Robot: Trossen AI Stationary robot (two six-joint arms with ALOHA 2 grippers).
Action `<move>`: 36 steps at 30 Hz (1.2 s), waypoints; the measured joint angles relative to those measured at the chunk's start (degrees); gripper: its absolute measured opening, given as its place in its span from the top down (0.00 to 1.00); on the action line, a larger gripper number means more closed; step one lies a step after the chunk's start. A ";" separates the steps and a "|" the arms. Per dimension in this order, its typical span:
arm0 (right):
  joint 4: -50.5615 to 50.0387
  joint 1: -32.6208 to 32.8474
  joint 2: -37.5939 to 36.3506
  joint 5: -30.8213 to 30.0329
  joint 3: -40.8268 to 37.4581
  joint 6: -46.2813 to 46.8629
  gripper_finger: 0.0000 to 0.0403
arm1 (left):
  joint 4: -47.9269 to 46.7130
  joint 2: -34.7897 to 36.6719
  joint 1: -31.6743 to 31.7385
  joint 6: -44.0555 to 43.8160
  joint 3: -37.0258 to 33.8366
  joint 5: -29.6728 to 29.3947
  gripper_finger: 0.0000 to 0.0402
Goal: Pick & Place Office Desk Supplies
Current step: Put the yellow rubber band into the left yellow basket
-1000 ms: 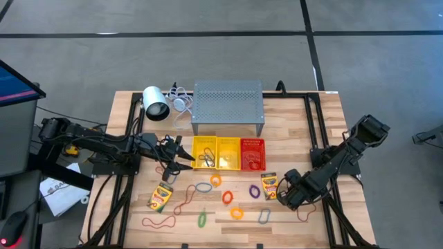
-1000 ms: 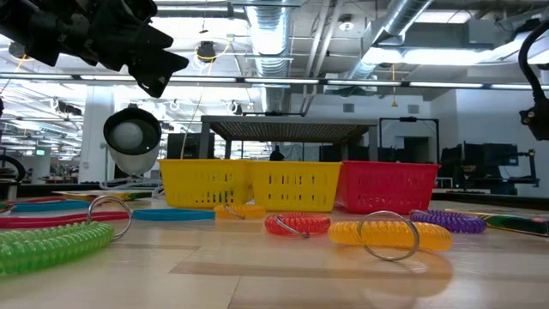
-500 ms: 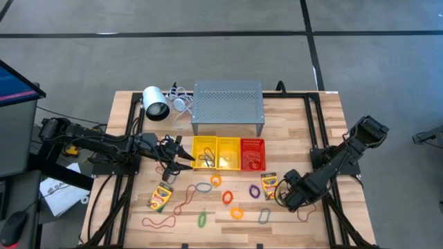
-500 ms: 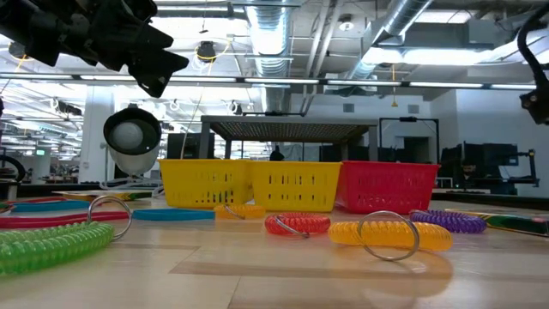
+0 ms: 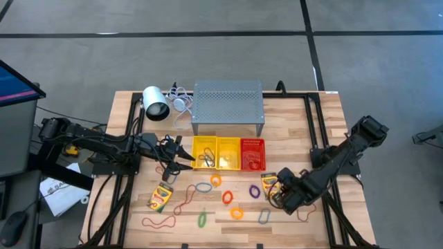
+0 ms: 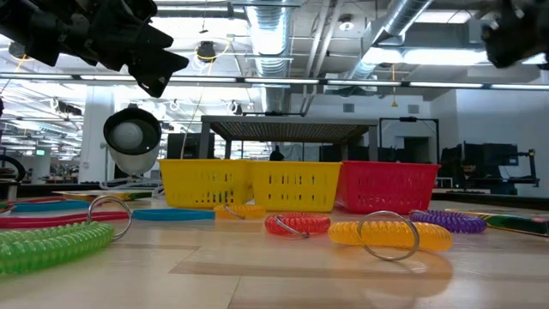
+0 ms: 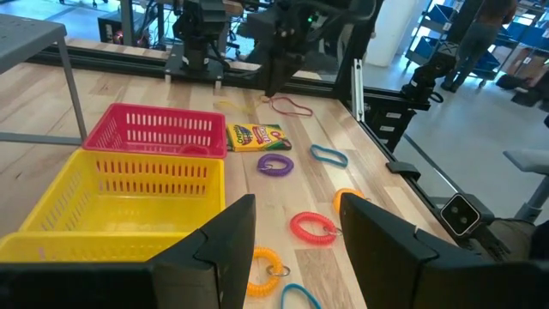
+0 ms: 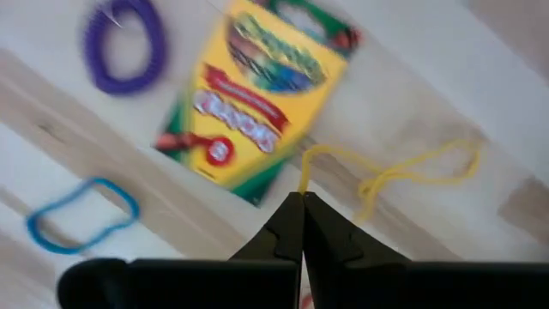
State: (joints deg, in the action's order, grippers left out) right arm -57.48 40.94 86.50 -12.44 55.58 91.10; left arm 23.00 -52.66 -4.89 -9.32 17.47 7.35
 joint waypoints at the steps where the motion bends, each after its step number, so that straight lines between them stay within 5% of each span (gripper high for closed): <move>1: -0.23 -0.40 0.00 -0.71 0.63 -1.15 1.00 | 0.00 0.00 0.00 0.00 0.00 0.00 0.58; 27: -0.10 -12.27 -0.07 -13.59 17.00 -37.76 1.00 | -0.02 0.00 0.00 0.02 0.00 0.00 0.58; 36: 13.39 -16.56 -0.09 -14.82 18.11 -56.77 1.00 | 1.94 0.00 0.02 0.03 0.00 -0.03 0.58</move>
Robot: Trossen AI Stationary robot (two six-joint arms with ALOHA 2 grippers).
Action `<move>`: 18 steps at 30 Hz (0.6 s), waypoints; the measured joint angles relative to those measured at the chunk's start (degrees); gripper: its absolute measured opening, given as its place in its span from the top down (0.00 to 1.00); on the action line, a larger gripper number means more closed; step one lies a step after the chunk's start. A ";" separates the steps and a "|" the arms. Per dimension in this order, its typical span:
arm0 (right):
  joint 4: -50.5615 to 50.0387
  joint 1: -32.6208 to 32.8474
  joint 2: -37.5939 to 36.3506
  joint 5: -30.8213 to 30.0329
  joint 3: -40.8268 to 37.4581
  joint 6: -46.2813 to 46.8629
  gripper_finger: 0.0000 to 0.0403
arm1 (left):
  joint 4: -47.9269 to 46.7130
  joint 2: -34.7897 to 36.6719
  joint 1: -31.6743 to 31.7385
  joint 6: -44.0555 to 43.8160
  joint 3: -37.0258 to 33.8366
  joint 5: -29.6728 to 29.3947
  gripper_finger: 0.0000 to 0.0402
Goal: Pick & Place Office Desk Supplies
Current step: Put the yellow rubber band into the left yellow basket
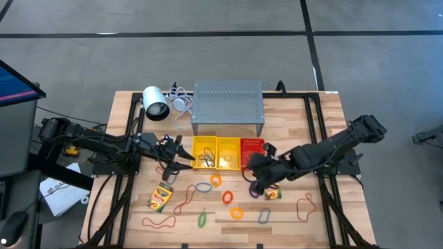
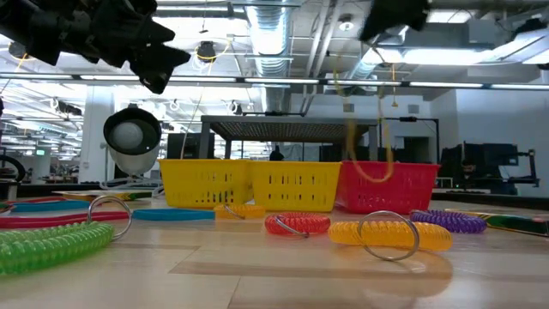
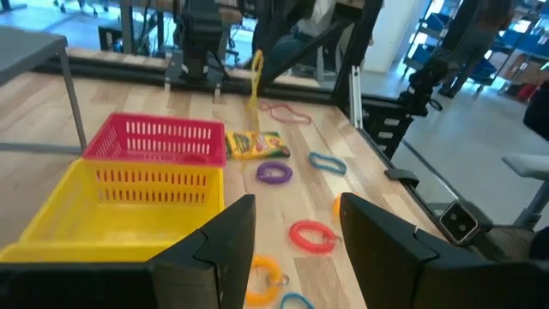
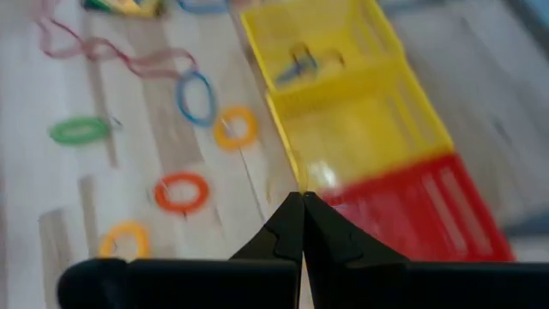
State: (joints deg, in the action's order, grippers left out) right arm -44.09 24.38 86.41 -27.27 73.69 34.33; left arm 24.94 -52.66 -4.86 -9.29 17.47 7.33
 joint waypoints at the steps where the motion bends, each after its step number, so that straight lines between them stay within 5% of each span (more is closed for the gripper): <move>1: 2.00 -0.48 0.00 0.02 0.00 -2.17 1.00 | 0.77 0.00 -0.02 0.01 0.00 -0.15 0.58; 9: 12.62 -4.00 0.00 0.33 0.00 -15.22 1.00 | 5.66 -1.09 -0.02 1.47 0.00 -1.85 0.58; 18: 20.08 -6.44 0.00 3.43 0.00 -22.87 1.00 | 14.79 -13.35 -0.33 1.52 2.78 -1.81 0.58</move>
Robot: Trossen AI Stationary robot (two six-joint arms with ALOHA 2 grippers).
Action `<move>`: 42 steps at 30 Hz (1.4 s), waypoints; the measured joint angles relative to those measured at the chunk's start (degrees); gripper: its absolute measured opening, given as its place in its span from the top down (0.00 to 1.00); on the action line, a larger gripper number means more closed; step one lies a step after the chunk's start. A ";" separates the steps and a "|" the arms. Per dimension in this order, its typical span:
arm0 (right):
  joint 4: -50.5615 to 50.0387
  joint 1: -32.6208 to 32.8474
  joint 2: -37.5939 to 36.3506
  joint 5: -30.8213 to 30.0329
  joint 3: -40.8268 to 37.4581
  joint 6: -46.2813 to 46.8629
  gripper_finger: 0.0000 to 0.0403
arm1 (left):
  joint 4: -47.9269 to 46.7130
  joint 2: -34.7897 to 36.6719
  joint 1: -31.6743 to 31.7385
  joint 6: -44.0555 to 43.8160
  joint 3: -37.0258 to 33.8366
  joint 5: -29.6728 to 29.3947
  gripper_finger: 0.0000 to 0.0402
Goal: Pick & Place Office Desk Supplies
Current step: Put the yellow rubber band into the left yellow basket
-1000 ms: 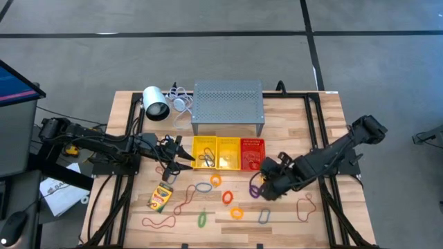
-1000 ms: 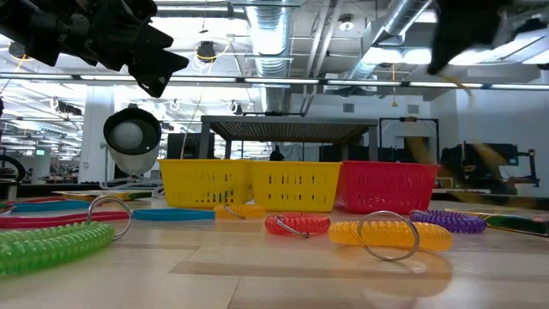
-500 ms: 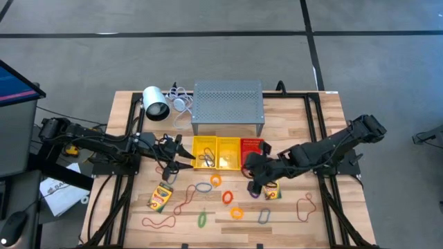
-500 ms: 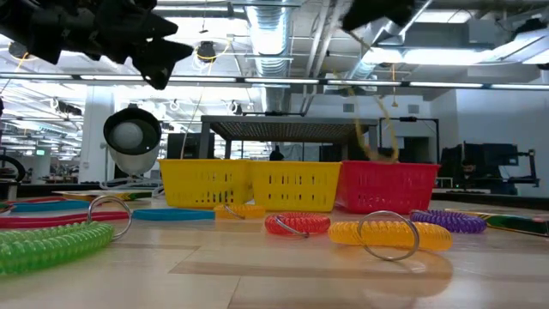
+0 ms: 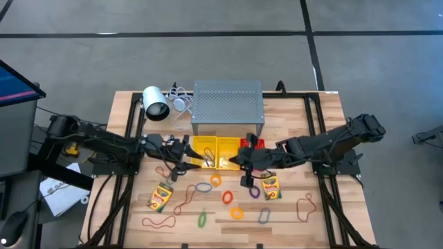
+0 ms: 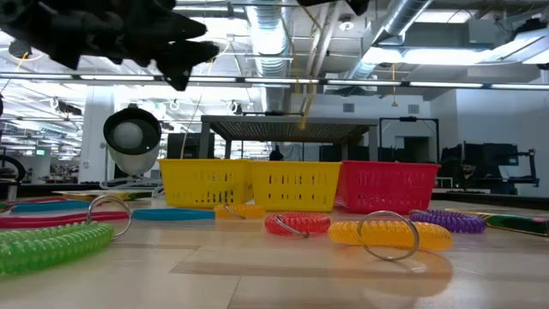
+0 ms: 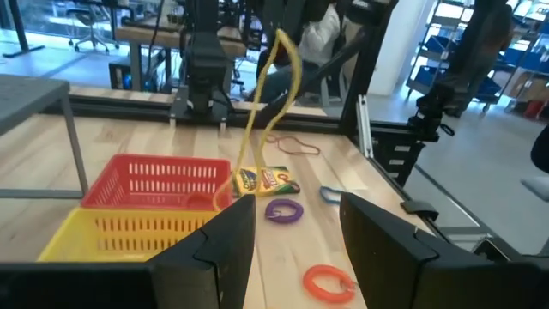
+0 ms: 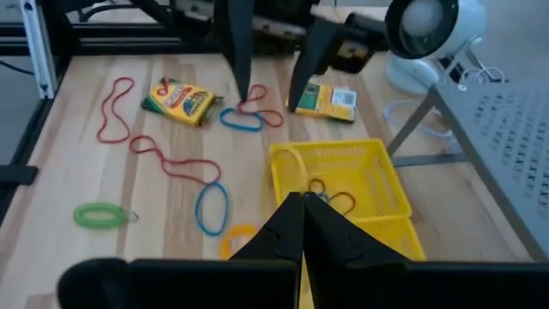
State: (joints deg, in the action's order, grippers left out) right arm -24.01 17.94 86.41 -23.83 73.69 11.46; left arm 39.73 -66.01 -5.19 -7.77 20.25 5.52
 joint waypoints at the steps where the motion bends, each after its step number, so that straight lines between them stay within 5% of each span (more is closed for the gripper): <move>1: 0.28 -0.25 0.02 0.01 0.00 -0.30 1.00 | 0.25 -1.33 0.00 0.00 0.69 0.00 0.58; 14: 3.49 -0.45 0.15 1.53 0.00 -3.09 1.00 | 0.37 -14.92 0.00 3.98 13.29 0.04 0.58; 42: 6.39 -0.46 0.15 1.55 0.00 -5.50 1.00 | 0.67 -21.10 0.00 4.50 21.77 1.92 0.58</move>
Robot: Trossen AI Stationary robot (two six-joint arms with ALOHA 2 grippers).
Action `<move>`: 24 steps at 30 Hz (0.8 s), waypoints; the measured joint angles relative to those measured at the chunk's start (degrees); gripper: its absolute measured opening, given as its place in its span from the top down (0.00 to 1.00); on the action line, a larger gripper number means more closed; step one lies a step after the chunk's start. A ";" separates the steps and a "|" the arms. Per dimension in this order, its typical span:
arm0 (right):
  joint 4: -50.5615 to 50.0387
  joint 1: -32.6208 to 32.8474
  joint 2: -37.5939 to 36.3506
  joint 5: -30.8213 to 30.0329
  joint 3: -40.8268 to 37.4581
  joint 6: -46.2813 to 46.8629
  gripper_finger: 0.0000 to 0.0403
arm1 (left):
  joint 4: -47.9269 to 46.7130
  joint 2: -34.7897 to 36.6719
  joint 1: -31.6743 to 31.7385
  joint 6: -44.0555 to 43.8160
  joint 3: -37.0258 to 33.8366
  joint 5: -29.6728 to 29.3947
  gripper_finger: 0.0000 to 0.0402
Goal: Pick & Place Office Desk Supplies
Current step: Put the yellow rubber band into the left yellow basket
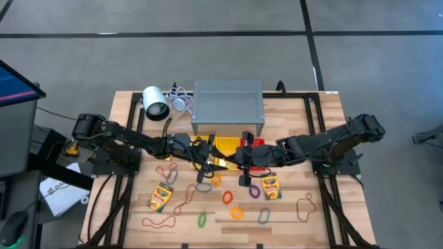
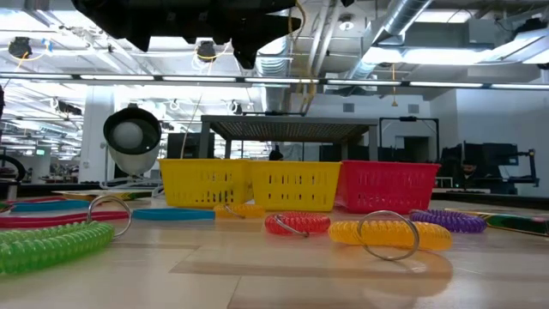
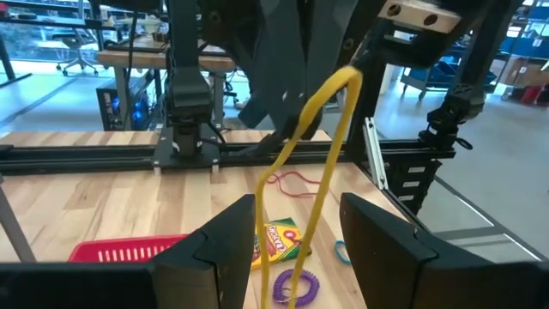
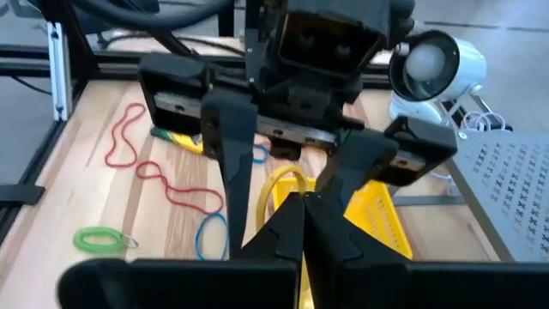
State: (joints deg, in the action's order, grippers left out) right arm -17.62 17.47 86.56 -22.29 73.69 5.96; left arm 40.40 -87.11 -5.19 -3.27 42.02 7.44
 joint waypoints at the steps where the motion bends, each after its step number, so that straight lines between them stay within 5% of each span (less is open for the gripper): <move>1: 0.38 0.00 0.00 0.21 0.00 -0.23 1.00 | 0.00 0.00 0.00 -0.05 0.00 0.00 0.58; 7: 0.67 -0.35 0.00 1.47 0.00 -0.61 1.00 | -0.26 0.00 0.12 -0.17 -0.01 -0.02 0.66; 20: 2.19 -0.35 0.02 2.98 0.00 -1.54 1.00 | 0.50 0.00 1.16 -0.59 -0.02 -0.07 0.98; 24: 2.60 -0.37 0.02 2.98 0.00 -1.74 1.00 | 0.50 0.00 1.42 -0.50 -0.04 -0.07 0.98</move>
State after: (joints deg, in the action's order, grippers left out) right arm -15.02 17.10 86.59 -19.31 73.69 4.22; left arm 40.91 -87.11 -3.77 -3.77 41.98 7.38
